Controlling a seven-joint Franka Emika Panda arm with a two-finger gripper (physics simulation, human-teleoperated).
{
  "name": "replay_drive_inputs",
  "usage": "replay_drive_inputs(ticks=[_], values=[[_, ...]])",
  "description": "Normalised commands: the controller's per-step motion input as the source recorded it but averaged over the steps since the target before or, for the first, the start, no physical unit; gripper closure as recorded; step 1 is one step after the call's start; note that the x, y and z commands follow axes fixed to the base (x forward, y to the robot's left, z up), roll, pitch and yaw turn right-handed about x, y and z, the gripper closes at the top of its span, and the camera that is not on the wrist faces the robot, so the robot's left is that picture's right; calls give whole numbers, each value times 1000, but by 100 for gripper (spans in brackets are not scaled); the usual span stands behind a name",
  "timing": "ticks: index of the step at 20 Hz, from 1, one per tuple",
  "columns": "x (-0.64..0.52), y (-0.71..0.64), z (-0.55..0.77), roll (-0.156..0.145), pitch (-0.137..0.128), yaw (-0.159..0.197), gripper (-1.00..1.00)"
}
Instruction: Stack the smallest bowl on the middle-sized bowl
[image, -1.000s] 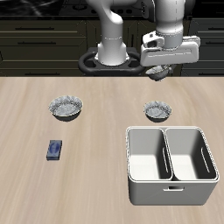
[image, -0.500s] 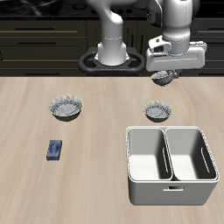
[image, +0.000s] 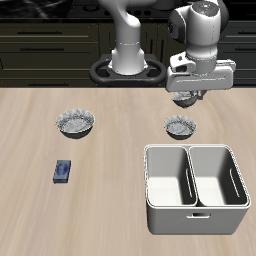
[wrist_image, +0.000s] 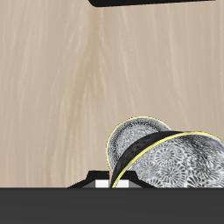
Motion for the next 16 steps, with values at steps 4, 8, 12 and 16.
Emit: replay_drive_inputs(ticks=[4,8,12,16], values=[[-59,-30,-202,16,29,-10,100],[87,-57,-330,-29,46,4,100],[-22,31,-330,-3,57,-9,100],[-84,58,-357,11,63,-17,100]])
